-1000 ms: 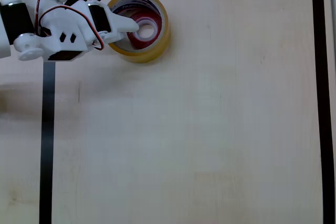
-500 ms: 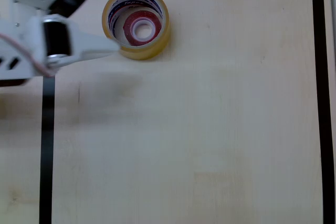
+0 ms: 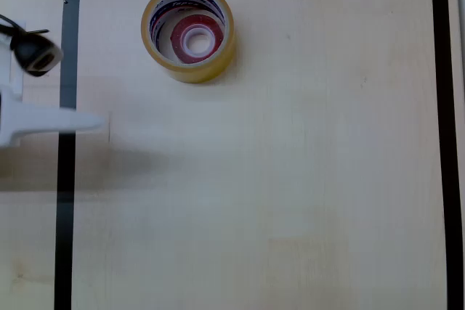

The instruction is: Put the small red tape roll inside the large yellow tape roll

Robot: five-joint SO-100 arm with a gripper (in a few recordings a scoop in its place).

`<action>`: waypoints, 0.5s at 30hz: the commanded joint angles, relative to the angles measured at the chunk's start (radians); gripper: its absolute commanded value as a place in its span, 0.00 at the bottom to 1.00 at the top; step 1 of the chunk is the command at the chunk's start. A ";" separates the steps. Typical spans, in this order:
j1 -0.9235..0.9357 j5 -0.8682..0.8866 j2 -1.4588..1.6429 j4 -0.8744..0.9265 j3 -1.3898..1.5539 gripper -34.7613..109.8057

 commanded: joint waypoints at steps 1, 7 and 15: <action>0.028 0.101 0.031 0.005 0.064 0.24; -0.031 0.114 0.032 0.021 0.244 0.24; -0.066 0.072 0.034 0.121 0.301 0.24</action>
